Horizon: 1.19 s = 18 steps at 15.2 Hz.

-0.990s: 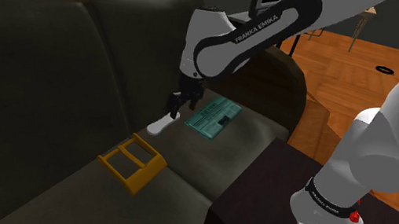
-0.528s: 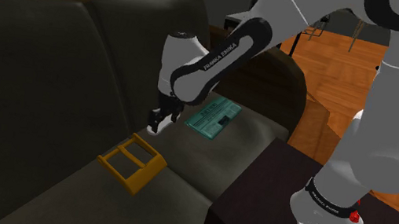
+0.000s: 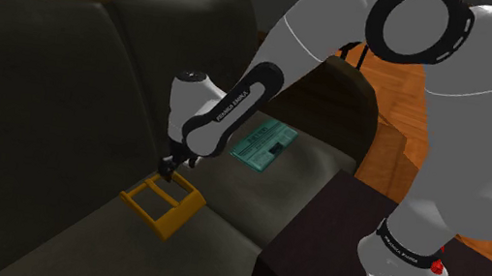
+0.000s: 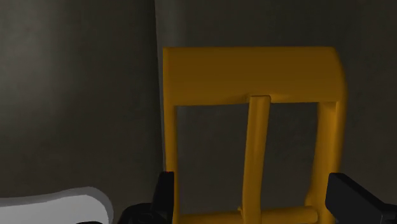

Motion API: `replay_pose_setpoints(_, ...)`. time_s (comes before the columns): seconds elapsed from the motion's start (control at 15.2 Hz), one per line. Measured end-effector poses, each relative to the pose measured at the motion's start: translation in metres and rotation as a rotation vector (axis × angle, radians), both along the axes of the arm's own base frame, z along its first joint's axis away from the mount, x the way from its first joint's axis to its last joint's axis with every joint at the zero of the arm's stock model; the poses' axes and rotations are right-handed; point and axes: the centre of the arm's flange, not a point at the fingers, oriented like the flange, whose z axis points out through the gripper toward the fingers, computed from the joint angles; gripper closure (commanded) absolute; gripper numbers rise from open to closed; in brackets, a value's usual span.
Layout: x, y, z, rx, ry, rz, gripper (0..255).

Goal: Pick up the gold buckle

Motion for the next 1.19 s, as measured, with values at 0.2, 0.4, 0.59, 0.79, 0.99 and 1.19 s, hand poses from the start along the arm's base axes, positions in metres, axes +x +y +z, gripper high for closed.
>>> replay_pose_setpoints(0.2, 0.015, 0.021, -0.028, -0.005, -0.002, 0.014, 0)
replay_pose_setpoints(0.4, 0.033, 0.042, -0.06, -0.011, -0.005, 0.027, 0)
replay_pose_setpoints(0.59, 0.039, 0.046, -0.077, -0.012, -0.006, 0.031, 0)
replay_pose_setpoints(0.79, 0.039, 0.047, -0.091, -0.013, -0.006, 0.032, 0)
replay_pose_setpoints(0.99, 0.039, 0.048, -0.108, -0.013, -0.006, 0.032, 0)
replay_pose_setpoints(1.19, 0.04, 0.047, -0.112, -0.013, -0.006, 0.032, 255)
